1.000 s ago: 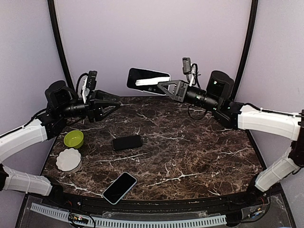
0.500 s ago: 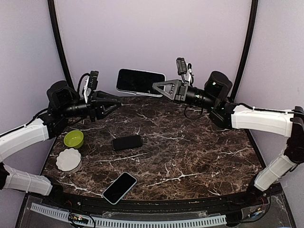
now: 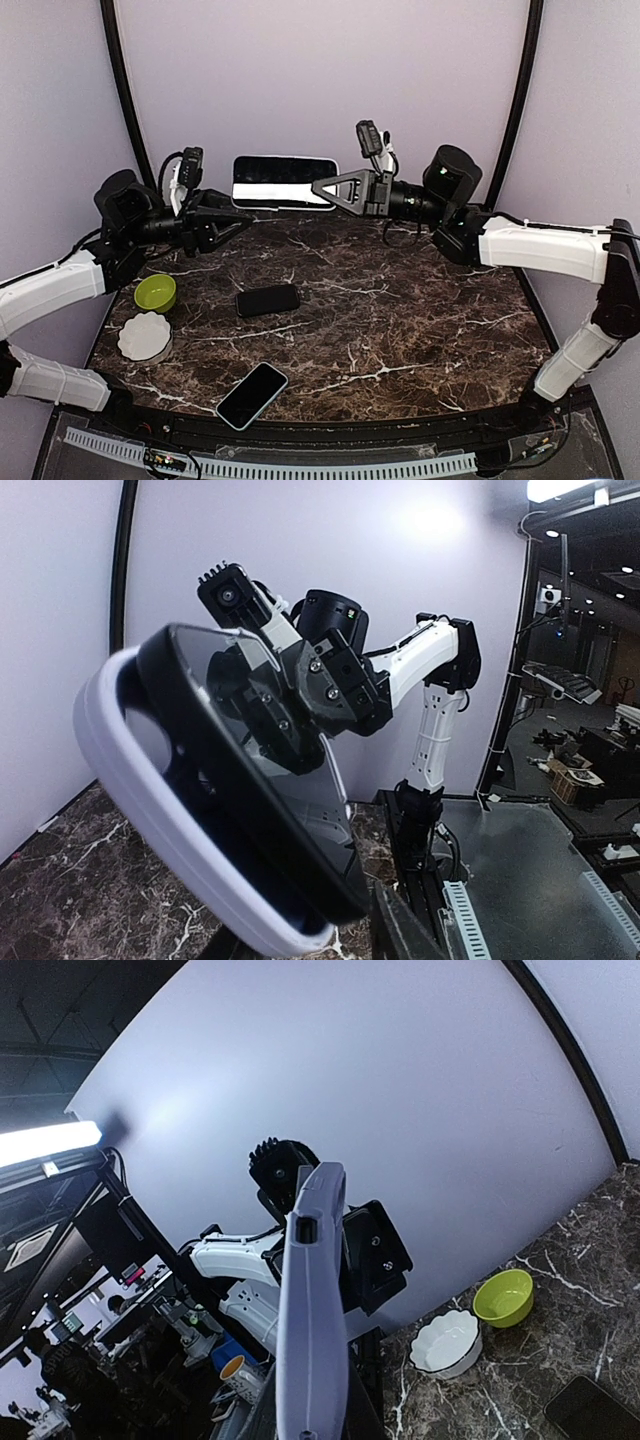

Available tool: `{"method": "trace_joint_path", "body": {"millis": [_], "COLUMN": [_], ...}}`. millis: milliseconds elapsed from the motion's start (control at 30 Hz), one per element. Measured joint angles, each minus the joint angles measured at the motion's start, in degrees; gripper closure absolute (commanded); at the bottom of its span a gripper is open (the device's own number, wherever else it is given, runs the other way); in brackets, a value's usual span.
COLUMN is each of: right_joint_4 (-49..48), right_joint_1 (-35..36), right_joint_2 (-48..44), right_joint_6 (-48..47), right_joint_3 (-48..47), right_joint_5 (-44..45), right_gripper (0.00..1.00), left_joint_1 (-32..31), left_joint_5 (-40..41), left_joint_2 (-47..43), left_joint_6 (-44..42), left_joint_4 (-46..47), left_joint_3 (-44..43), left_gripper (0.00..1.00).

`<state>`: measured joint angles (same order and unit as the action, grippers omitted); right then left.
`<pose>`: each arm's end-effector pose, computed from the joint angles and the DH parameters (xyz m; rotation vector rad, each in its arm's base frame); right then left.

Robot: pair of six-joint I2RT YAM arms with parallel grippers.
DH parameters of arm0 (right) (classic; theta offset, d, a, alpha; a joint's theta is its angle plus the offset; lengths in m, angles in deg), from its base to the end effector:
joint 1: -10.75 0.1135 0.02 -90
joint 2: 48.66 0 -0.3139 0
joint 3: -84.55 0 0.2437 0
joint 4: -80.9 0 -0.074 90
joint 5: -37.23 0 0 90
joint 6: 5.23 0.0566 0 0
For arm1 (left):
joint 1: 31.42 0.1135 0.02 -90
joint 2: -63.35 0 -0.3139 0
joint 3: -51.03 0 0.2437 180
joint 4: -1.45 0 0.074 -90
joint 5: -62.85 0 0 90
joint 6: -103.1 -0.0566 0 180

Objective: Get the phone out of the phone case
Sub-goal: Remove the bottom left corner of the phone case.

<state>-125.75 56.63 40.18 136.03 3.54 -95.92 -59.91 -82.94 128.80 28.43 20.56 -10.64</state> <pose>0.2258 0.2884 0.4313 -0.7114 1.4437 1.8444 0.1840 -0.1531 0.4109 1.0218 1.1614 -1.2459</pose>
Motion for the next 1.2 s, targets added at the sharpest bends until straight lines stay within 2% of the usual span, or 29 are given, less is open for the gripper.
{"method": "trace_joint_path", "body": {"millis": [400,467,567,667,800,933,1000,1033,1200], "right_joint_4": [2.2,2.5,3.3,4.3,5.4,6.4,6.3,6.3,6.3], "right_joint_1": [1.8,2.0,2.3,2.7,2.9,2.9,3.0,3.0,3.1], "right_joint_2": [1.0,1.1,1.1,1.1,1.1,1.1,1.1,1.1,1.1], "right_joint_6": [-2.6,-3.2,-4.2,-5.6,-6.8,-7.3,-7.4,-7.3,-5.6], "right_joint_3": [-2.9,-3.0,-3.1,-3.3,-3.4,-3.4,-3.4,-3.4,-3.4], "right_joint_5": [-2.6,-2.7,-2.7,-2.8,-2.8,-3.3,-3.5,-3.5,-2.4], "right_gripper": [1.0,1.0,1.0,1.0,1.0,1.0,1.0,1.0,1.0], "left_joint_1": [0.0,0.0,0.0,0.0,0.0,0.0,0.0,0.0,0.0], "left_joint_5": [-3.6,-3.7,-4.1,-5.0,-6.3,-6.4,-6.5,-6.6,-6.8], "left_joint_2": [0.0,0.0,0.0,-0.2,-1.0,-1.5,-1.5,-1.5,-1.7], "left_joint_6": [1.4,1.4,1.5,1.5,1.4,1.5,1.6,1.4,0.5], "left_joint_4": [3.4,3.4,3.5,3.9,4.5,5.4,5.7,5.9,6.6], "left_joint_3": [0.6,0.6,0.8,1.3,1.8,1.8,1.9,1.9,2.3], "left_gripper": [0.72,0.68,0.56,0.53,0.58,0.69,0.7,0.69,0.52]}}
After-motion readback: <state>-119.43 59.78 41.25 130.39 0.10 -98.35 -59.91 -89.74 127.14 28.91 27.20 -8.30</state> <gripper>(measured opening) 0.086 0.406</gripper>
